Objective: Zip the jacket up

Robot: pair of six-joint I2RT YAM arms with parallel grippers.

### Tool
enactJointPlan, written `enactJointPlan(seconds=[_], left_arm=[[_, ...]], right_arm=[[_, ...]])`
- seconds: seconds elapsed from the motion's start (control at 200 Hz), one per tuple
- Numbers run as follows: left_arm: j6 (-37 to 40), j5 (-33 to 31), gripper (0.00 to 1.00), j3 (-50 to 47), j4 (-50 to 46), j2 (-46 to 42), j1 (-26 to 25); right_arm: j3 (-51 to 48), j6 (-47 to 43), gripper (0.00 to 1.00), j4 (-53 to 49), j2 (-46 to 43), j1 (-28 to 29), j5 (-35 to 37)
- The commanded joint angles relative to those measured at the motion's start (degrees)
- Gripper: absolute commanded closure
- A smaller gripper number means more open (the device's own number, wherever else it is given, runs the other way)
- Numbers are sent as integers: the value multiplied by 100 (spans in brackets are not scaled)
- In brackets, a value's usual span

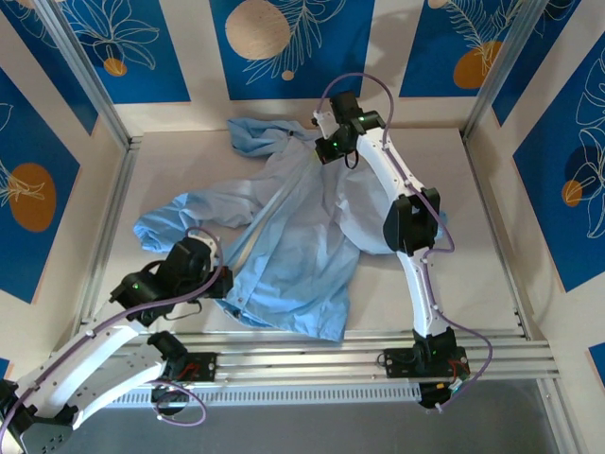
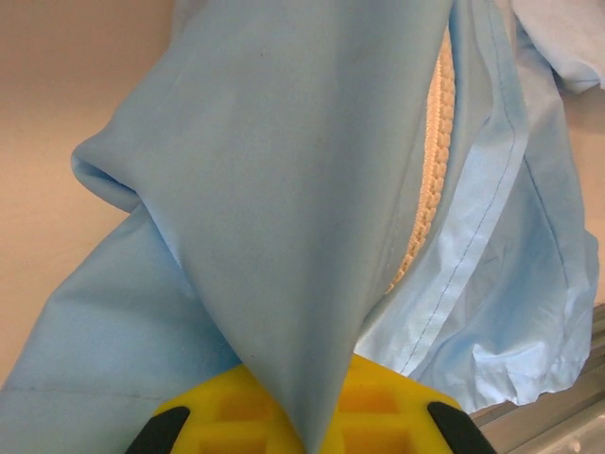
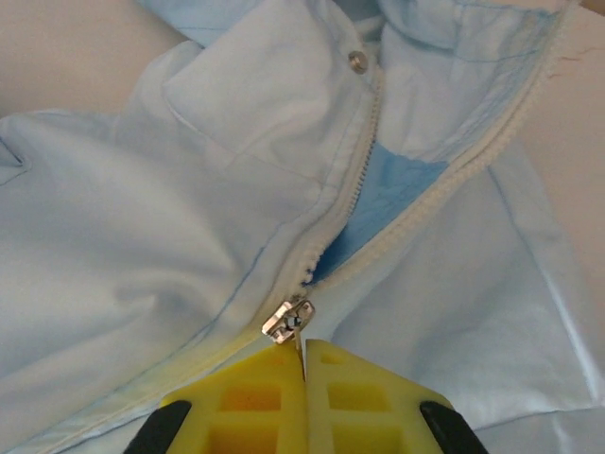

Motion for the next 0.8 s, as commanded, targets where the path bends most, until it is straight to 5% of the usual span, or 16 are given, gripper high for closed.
enactJointPlan(seconds=[0.0, 0.495, 0.795], left_arm=[[21, 120, 100, 271, -758, -181, -18], [-110, 95, 100, 358, -1047, -499, -9], [360, 1325, 100, 265, -178, -931, -9]], right_arm=[[299, -38, 100, 446, -31, -415, 548], [488, -110, 100, 462, 84, -716, 495], [432, -202, 100, 544, 113, -830, 119]])
